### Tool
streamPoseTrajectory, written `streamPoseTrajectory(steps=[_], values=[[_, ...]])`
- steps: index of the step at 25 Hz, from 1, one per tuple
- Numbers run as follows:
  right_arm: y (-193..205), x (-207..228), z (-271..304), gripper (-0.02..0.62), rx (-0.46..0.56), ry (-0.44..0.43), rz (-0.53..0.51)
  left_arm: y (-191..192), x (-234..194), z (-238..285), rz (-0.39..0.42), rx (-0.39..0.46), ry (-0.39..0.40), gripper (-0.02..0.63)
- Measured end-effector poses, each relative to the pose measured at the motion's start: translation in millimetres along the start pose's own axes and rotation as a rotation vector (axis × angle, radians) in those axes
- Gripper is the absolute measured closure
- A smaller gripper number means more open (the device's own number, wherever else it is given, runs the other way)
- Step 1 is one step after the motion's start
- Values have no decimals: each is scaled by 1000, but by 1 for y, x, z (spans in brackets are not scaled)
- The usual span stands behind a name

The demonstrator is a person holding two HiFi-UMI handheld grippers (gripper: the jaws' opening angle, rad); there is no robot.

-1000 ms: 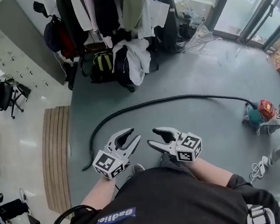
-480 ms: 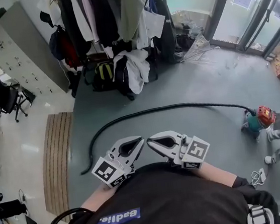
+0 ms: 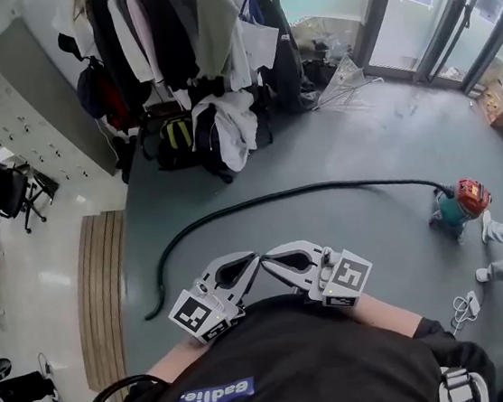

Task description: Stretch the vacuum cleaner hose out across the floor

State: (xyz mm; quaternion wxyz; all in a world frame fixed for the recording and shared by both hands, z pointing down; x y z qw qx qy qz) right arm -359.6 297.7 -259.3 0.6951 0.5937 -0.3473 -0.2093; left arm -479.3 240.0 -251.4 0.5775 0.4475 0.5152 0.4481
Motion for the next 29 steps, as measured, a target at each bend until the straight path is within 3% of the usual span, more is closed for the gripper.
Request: streamPoseTrajectory(steps=[9,29], values=[[5,-8,-5,591,-15,45,9,7,6,0,-15,-2,22,598],[13,-12,12,591,-45,23,15,15,2,-16,-29,-9,-23,599]])
Point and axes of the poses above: the fingertips, and each gripper's own axes: z forward along the fingers, x to its right, y out of its underside, the point moved 7 cm from there along -z, backward along the fingers, and after that the axes turned 6 degrees about -x, right-handed, at the moved point
